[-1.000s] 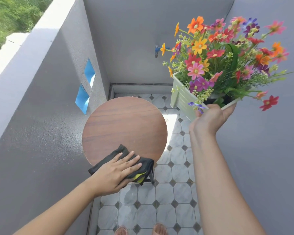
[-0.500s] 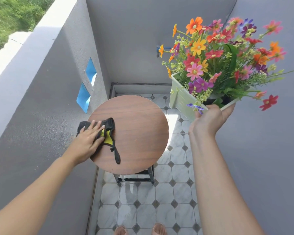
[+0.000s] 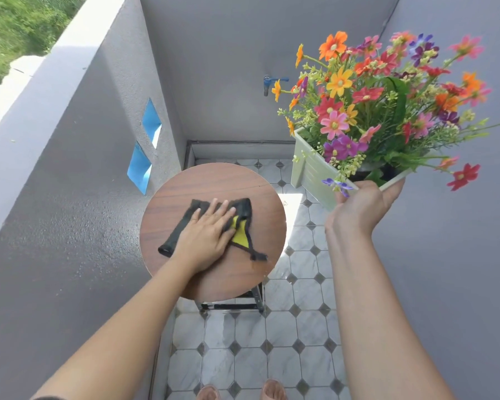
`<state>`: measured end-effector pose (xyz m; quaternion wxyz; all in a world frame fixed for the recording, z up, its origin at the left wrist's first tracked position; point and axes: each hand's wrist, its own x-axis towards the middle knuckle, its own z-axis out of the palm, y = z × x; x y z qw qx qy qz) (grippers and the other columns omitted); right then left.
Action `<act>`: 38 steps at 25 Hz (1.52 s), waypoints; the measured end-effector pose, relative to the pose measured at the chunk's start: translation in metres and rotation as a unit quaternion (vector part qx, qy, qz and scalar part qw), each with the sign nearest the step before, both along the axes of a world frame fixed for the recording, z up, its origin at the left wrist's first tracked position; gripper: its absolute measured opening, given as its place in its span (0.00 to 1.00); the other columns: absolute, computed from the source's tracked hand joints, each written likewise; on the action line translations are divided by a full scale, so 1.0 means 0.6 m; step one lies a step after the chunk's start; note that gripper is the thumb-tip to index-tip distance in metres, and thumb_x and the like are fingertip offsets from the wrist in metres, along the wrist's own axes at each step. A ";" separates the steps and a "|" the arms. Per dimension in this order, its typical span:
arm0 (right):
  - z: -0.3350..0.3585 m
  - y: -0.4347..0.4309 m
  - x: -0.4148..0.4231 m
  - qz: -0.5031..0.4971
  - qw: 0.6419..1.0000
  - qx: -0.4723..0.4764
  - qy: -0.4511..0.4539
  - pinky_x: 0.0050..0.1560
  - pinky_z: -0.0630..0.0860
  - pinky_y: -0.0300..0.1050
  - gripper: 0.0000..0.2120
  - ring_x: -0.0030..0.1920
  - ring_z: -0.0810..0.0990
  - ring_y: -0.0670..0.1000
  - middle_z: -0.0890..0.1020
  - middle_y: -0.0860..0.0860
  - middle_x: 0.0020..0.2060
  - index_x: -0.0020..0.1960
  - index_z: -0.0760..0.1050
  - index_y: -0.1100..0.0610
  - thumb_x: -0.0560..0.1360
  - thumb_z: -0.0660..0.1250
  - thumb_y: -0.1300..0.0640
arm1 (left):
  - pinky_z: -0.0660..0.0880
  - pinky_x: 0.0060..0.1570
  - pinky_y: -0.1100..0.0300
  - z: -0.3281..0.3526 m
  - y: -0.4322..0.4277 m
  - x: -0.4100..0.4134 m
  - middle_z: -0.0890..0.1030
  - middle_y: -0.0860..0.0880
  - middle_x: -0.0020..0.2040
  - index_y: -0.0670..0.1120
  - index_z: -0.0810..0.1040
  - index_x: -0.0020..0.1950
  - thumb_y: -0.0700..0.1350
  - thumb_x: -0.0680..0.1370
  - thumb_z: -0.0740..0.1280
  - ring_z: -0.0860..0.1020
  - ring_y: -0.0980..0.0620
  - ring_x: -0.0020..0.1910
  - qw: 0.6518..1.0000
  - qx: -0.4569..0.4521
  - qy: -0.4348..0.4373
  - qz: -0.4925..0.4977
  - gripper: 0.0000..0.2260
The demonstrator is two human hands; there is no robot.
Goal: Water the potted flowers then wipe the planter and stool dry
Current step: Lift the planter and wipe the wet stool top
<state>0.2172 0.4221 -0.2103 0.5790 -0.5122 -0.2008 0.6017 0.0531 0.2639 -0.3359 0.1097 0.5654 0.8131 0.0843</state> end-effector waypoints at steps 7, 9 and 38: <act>0.006 -0.006 0.006 -0.004 1.000 0.001 0.004 0.40 0.76 0.42 0.36 0.59 0.72 0.53 0.62 0.49 0.71 0.73 0.55 0.44 0.71 0.49 0.72 | 0.50 0.72 0.44 0.006 -0.062 -0.117 0.59 0.45 0.77 0.44 0.62 0.75 0.51 0.82 0.55 0.52 0.46 0.77 0.978 0.020 -0.028 0.205 0.23; 0.009 -0.006 0.004 -0.009 1.000 0.006 0.012 0.40 0.76 0.43 0.36 0.51 0.74 0.47 0.61 0.50 0.70 0.73 0.54 0.44 0.71 0.49 0.73 | 0.53 0.71 0.44 0.007 -0.077 -0.066 0.62 0.45 0.75 0.44 0.64 0.73 0.57 0.80 0.51 0.54 0.47 0.76 0.993 0.019 -0.024 0.117 0.26; 0.009 0.021 0.023 0.005 1.000 0.008 0.000 0.39 0.75 0.40 0.36 0.60 0.72 0.53 0.62 0.49 0.69 0.73 0.55 0.45 0.71 0.50 0.73 | 0.48 0.72 0.47 0.032 0.107 0.057 0.62 0.54 0.76 0.53 0.68 0.72 0.57 0.79 0.49 0.47 0.53 0.75 0.922 0.006 0.027 -0.386 0.23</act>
